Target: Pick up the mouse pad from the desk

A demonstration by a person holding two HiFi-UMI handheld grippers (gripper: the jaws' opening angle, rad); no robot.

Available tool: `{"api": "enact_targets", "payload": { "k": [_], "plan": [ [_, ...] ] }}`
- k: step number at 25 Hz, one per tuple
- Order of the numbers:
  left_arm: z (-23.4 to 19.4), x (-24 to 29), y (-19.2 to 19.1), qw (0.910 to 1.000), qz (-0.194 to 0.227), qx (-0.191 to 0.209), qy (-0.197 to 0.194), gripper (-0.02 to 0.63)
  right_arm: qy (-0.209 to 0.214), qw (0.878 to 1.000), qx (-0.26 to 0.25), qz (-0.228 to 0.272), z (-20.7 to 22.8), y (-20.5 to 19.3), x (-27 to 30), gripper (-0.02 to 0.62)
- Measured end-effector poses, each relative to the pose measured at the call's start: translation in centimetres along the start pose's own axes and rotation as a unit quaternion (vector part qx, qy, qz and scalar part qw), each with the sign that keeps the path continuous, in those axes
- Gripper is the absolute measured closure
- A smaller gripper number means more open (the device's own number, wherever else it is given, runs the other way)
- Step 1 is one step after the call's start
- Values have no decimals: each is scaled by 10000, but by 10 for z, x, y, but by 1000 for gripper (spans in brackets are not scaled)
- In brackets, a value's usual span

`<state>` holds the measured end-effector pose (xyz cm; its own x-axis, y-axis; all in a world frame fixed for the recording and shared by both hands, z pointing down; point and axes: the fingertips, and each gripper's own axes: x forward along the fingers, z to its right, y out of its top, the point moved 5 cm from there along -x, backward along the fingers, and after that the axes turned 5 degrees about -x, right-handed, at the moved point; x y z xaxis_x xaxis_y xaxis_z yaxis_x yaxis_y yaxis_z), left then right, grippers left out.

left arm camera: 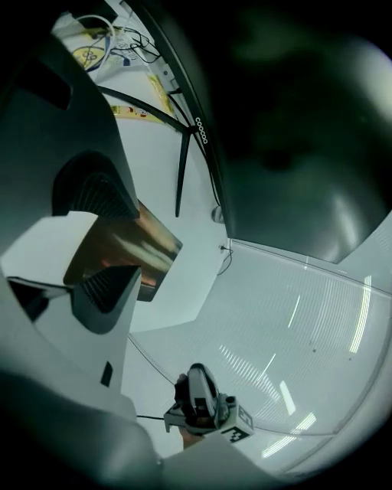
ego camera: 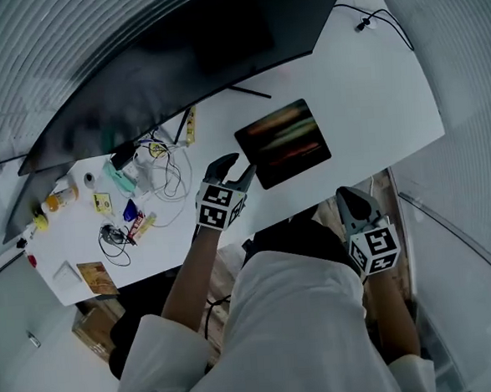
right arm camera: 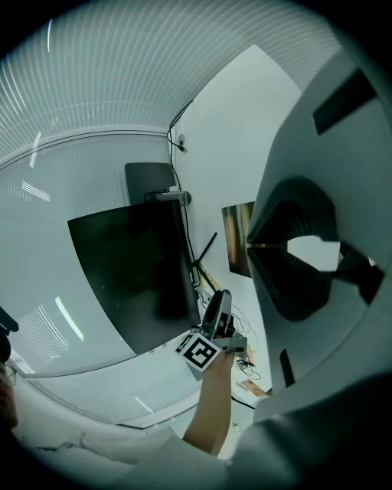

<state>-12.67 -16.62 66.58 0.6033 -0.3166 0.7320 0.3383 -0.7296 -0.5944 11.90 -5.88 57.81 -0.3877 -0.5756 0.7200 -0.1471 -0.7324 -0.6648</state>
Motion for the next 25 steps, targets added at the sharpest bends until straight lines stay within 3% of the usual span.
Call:
{"api": "enact_targets", "payload": {
  "k": [6,14,25],
  "plan": [
    [-32,44,-6,9970,-667,395,66,326,-67,9996,201,-190,-4,-11,11,560],
    [-55,81,-17,9835,-1531,960,-70,278,-153,9982,424,-401,-11,-24,19,560],
    [-64,97,-22,9732,-2027,1079,-87,273,-174,9965,637,-508,-16,-36,21,560]
  ]
}}
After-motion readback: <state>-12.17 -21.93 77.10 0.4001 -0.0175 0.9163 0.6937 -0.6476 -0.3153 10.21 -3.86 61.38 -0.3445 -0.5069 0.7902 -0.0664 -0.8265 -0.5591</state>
